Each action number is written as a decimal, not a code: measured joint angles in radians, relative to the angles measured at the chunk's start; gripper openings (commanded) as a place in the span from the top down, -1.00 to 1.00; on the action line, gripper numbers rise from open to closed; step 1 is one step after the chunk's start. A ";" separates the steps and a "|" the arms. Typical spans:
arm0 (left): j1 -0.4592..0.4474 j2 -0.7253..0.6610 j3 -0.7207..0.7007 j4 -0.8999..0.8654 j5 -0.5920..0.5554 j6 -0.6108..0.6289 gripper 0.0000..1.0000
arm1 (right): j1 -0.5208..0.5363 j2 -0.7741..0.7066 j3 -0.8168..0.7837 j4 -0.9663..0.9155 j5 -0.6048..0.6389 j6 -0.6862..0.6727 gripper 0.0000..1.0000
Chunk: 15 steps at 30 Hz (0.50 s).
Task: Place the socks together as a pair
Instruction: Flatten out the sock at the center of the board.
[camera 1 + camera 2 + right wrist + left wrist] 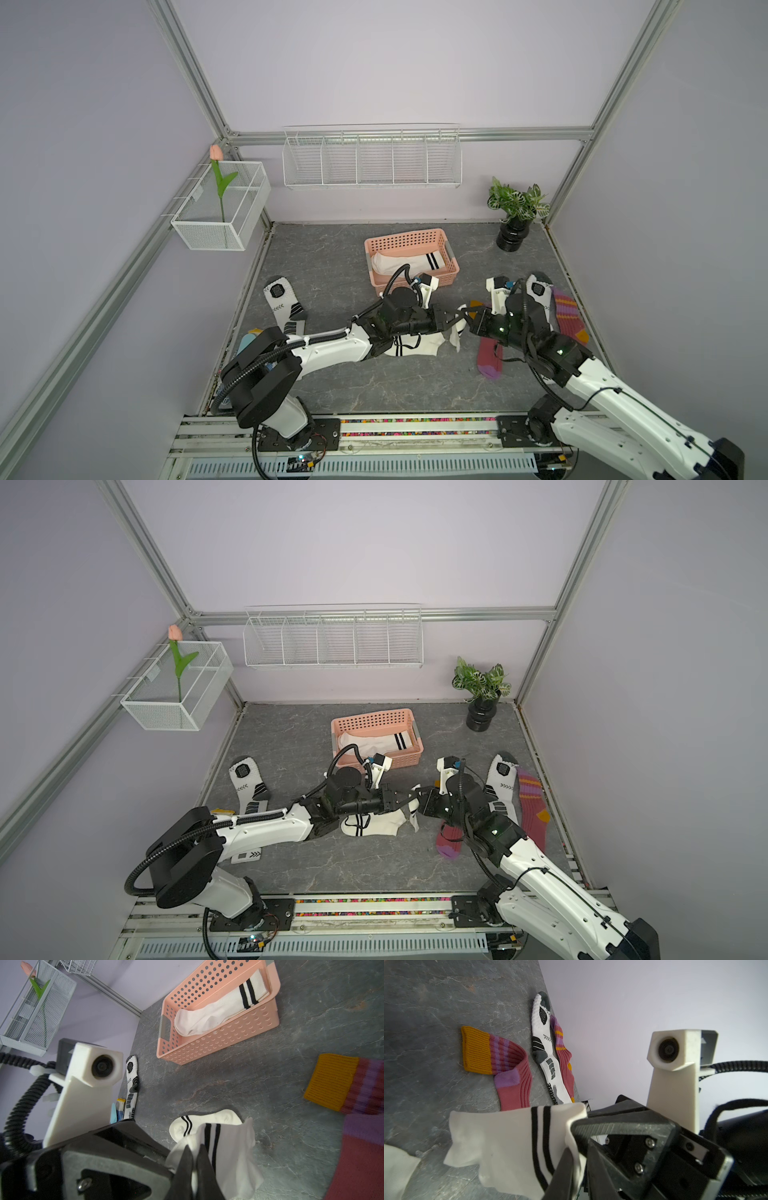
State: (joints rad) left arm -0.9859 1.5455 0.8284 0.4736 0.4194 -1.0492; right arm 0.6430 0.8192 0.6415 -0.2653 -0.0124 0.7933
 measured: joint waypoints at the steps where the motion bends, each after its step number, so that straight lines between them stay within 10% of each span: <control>1: 0.000 0.002 0.000 -0.003 0.000 0.001 1.00 | 0.000 -0.002 0.000 0.000 0.004 0.000 0.78; 7: -0.003 0.026 0.042 -0.034 0.002 0.005 1.00 | -0.002 -0.030 -0.004 -0.059 0.088 0.011 0.03; 15: -0.014 0.114 0.151 -0.046 0.006 -0.001 1.00 | -0.001 -0.136 -0.006 -0.243 0.320 0.003 -0.14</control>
State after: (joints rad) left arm -0.9997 1.6600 0.9798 0.4274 0.4259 -1.0504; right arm 0.6422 0.6830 0.6353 -0.5087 0.3073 0.7963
